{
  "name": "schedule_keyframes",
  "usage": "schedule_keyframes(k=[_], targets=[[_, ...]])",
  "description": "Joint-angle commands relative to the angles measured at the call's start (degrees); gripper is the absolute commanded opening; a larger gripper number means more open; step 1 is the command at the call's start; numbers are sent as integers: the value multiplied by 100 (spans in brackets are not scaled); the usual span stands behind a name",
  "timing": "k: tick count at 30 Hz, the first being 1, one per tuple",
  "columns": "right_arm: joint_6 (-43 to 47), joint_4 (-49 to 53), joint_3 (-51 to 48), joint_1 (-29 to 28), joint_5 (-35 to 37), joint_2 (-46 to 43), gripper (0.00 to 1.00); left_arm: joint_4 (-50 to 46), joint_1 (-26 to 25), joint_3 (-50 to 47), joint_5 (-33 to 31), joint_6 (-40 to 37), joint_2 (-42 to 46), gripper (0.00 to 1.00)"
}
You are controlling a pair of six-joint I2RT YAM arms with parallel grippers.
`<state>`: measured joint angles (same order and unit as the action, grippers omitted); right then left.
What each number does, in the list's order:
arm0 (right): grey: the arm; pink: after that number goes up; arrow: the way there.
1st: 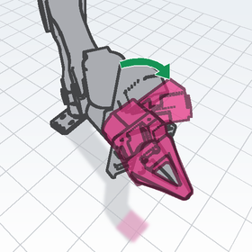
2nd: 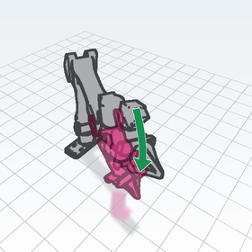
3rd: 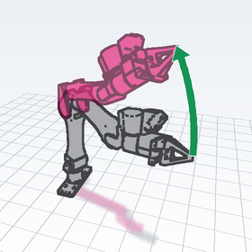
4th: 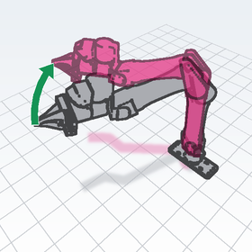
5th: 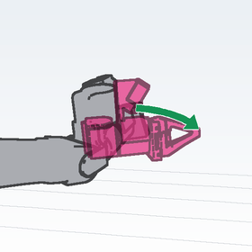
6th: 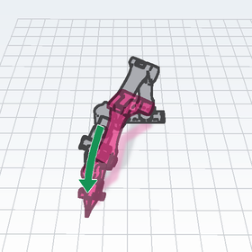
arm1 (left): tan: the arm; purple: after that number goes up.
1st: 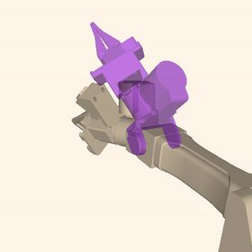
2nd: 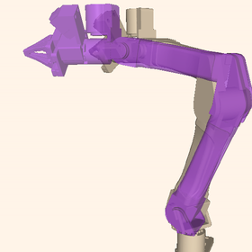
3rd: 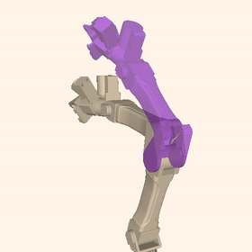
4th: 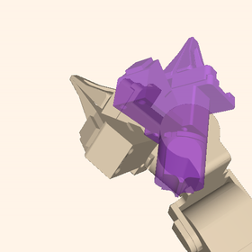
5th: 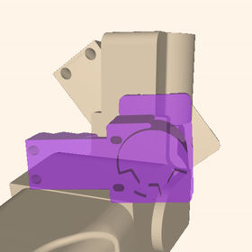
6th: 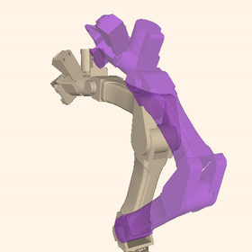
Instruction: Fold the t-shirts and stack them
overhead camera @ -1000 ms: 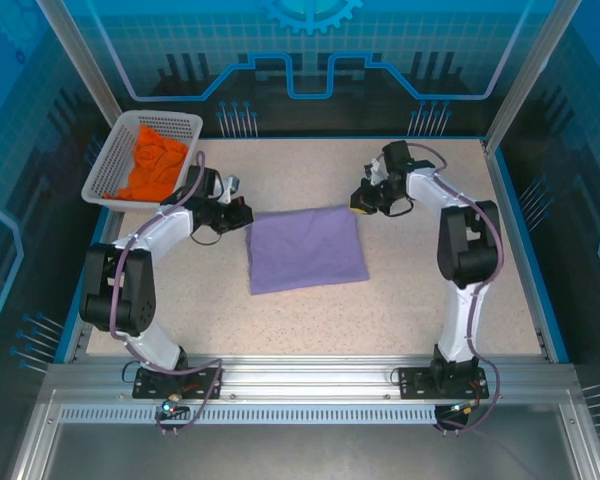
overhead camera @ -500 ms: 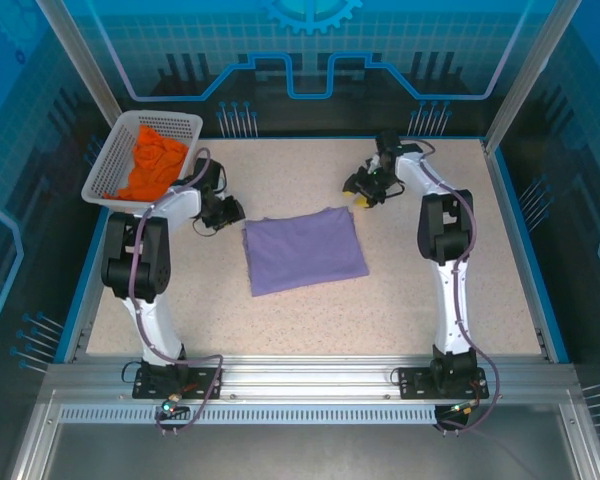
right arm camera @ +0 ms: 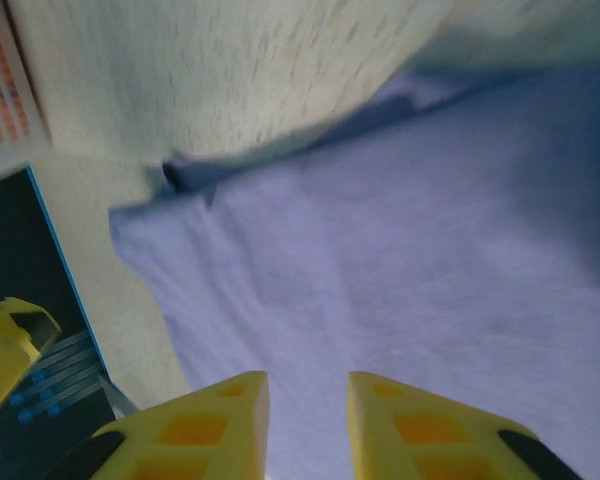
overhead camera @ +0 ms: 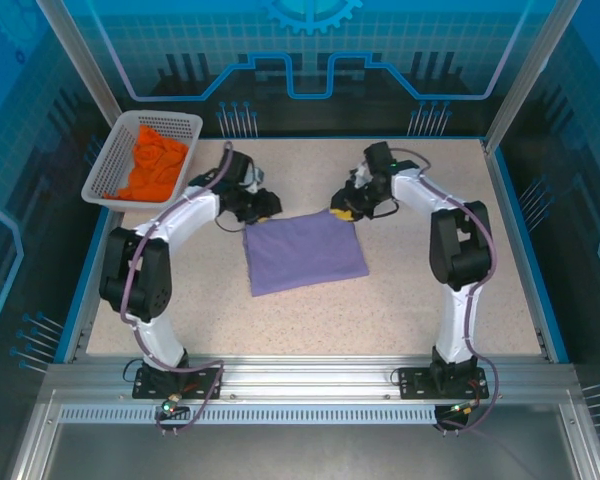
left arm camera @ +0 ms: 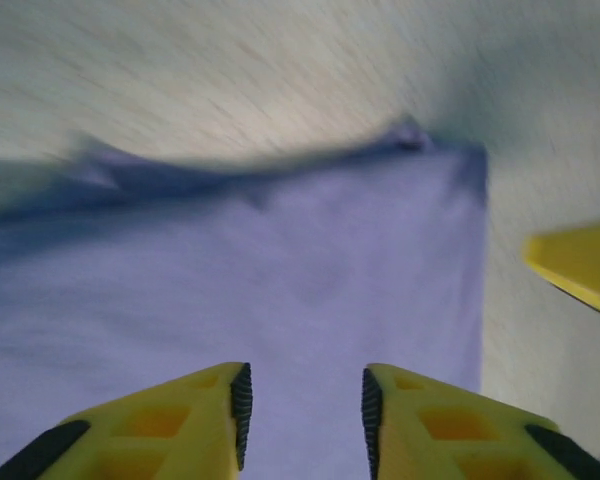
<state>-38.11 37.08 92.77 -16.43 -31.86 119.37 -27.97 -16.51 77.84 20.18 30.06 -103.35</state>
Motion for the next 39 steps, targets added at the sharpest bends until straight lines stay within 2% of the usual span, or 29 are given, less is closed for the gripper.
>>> schedule_keyframes(k=[1, 6, 9, 12, 16, 21, 23, 24, 27, 33, 36, 39], targets=[[-28, -9, 227, -121, -167, 622, 23, 431, -181, -165, 756, 525, -575, 33], [-51, 730, 1107, 29, 214, 1600, 22, 453, 105, -430, -67, 675, -1095, 29], [-174, 642, 989, 229, 107, 1727, 26, 901, 585, -1075, -155, 998, -999, 33], [-166, 521, 719, 414, 99, 1661, 31, 1178, 1007, -1458, 45, 1111, -967, 38], [-135, 340, 439, 581, 56, 1429, 40, 1183, 1098, -1372, 308, 856, -887, 52], [-284, -504, -365, 537, 301, 179, 58, 1002, 1039, -884, 576, 730, -426, 77], [-183, -603, -593, 315, 635, -398, 66, 650, 995, -541, 505, 572, -148, 97], [-114, -465, -578, 173, 806, -537, 69, 499, 980, -397, 458, 506, -30, 99], [61, 503, -171, -468, 1521, -567, 73, 90, 869, -197, 57, 370, 470, 99], [227, 1458, 707, -1925, 2482, 268, 85, -937, 465, -587, -1891, 841, 1580, 99], [223, 1803, 1319, -2334, 2585, 952, 87, -1312, 404, -1073, -2280, 1139, 2108, 99], [216, 2320, 2001, -2461, 2885, 1695, 87, -1560, 404, -1562, -2370, 1170, 2531, 99]])
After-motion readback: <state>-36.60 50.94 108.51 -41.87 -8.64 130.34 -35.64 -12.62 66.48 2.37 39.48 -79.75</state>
